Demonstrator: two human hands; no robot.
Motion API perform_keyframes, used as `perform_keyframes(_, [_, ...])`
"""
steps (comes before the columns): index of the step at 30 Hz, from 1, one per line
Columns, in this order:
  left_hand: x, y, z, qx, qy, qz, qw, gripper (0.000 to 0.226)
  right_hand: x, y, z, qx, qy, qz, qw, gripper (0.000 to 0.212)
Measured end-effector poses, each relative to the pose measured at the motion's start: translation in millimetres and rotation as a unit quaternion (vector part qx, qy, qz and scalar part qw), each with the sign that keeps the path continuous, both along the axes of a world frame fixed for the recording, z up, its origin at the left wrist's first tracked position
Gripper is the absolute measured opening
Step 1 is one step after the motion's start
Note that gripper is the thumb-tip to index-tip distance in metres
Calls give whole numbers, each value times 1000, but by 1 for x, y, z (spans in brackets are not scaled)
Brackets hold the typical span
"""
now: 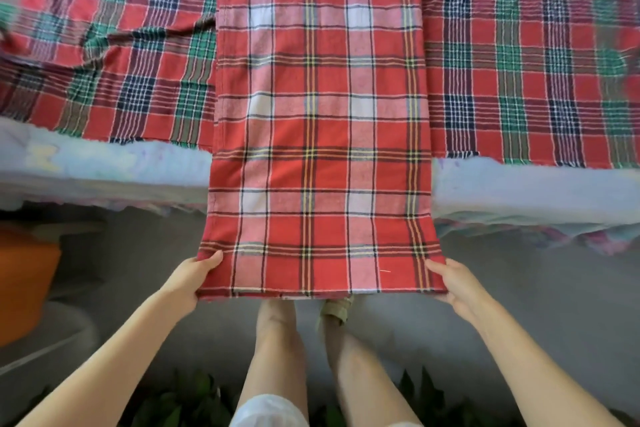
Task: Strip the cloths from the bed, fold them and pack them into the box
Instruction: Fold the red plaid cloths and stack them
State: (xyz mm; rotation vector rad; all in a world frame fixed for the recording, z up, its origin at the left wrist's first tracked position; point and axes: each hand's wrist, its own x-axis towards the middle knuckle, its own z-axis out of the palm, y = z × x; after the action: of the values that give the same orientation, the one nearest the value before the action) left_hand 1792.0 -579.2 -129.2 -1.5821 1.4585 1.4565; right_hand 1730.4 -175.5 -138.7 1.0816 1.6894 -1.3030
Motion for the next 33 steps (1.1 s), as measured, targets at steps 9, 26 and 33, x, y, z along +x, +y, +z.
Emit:
perform_keyframes(9, [-86,-37,115,142,64,134,979,23,-109,-9,115,-18,52,-139,989,24])
perform_keyframes(26, [-467,-117,218,203,300,305,881,23,-466,-129,239,-218,257,-355,872,30])
perform_keyframes(33, [-587,-134,187,210,306,333,867,22,-582,-138,202,-214,265,-353,871,29])
